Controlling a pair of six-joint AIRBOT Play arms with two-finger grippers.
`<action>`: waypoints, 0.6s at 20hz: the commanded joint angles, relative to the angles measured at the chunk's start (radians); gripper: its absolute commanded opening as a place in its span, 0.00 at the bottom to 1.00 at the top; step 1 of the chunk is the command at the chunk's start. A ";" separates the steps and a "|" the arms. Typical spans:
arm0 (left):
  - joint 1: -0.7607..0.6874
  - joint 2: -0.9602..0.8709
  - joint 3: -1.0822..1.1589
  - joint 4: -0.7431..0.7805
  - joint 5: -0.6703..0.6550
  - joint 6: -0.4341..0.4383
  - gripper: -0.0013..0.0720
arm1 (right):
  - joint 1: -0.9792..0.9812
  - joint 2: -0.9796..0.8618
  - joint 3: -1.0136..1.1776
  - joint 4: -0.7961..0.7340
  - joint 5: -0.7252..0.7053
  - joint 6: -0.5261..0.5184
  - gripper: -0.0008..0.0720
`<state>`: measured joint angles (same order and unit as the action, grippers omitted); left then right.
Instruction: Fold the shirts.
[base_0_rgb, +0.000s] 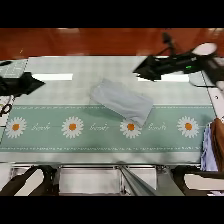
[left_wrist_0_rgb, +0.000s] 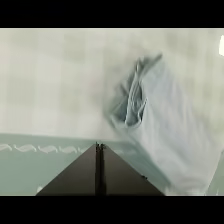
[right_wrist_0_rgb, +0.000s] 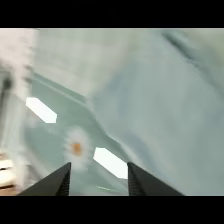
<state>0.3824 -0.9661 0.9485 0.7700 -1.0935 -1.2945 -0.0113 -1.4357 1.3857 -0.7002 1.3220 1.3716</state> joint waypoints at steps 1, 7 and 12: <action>0.128 0.143 -0.036 -0.066 -0.026 0.006 0.04 | -0.177 0.331 -0.199 -0.626 0.029 0.176 0.57; -0.076 0.249 -0.293 -0.067 -0.018 0.019 0.04 | -0.324 0.517 -0.876 -0.200 -0.371 0.080 0.58; -0.214 0.232 -0.361 -0.068 0.090 0.019 0.04 | -0.323 0.250 -0.926 0.230 -0.342 -0.194 0.58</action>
<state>0.2386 -0.7330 0.6296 0.7029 -1.0630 -1.2762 -0.3222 -1.0760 0.5205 -0.7284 0.9936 1.3334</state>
